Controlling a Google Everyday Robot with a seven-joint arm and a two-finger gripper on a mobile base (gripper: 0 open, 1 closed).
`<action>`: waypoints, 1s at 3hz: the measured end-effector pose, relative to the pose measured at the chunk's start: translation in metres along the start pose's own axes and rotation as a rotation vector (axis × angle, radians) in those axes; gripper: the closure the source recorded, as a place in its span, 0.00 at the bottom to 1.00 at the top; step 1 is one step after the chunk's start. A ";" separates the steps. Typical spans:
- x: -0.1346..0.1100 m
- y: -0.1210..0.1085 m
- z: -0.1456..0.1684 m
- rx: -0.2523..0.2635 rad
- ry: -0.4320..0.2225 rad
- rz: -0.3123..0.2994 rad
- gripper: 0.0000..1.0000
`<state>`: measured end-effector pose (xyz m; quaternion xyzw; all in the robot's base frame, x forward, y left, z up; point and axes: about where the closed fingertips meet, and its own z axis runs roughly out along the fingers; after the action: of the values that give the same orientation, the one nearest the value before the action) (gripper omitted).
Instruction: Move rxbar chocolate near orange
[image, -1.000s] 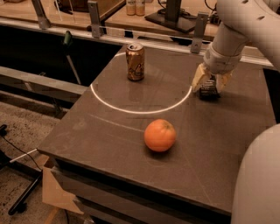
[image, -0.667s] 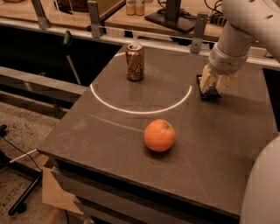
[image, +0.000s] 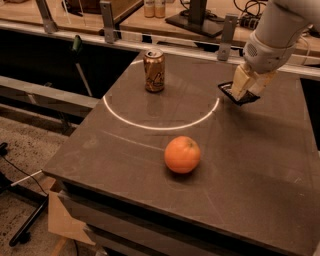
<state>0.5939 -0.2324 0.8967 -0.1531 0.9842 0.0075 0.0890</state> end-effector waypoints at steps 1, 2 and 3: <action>0.023 0.021 -0.010 -0.111 0.028 -0.177 1.00; 0.038 0.044 -0.023 -0.260 -0.003 -0.364 1.00; 0.040 0.069 -0.030 -0.393 -0.081 -0.609 0.75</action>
Offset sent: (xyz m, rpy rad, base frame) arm -0.1392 0.0247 0.0328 0.3020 0.2140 0.9532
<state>0.5299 -0.1799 0.9183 -0.4530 0.8688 0.1759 0.0949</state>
